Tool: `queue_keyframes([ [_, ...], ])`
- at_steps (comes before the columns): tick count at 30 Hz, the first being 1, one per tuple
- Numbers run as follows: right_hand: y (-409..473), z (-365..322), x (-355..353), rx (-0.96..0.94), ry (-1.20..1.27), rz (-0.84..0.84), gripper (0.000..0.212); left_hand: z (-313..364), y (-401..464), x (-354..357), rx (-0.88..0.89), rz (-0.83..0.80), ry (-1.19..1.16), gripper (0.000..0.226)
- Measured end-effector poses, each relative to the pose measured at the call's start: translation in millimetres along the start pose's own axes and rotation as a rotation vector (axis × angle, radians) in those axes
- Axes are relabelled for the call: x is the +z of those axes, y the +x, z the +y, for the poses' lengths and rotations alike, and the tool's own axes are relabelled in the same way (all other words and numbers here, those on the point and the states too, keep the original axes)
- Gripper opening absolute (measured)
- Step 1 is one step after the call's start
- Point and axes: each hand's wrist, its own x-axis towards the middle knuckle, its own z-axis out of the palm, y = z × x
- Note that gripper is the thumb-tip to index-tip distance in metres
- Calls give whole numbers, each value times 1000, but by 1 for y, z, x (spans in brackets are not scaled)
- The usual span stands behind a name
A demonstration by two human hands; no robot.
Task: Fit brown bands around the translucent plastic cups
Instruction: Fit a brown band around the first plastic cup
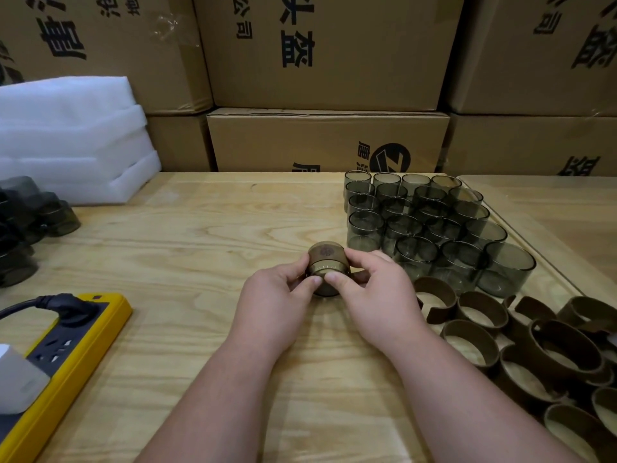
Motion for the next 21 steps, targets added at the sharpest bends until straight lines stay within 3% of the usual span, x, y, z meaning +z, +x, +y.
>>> queue_keyframes([
  [6, -2, -2, 0, 12, 32, -15, 51, -2, 1, 3, -10, 3, -2, 42],
  [12, -6, -5, -1, 65, 285, -18, 32, -2, 1, 7, -25, 89, -329, 13],
  [16, -7, -5, 1, 66, 308, -32, 29, -1, 0, 7, 34, 31, -426, 36],
  [21, -7, -6, 4, 66, 281, -79, 38, 2, 3, 7, 74, 29, -175, 54],
])
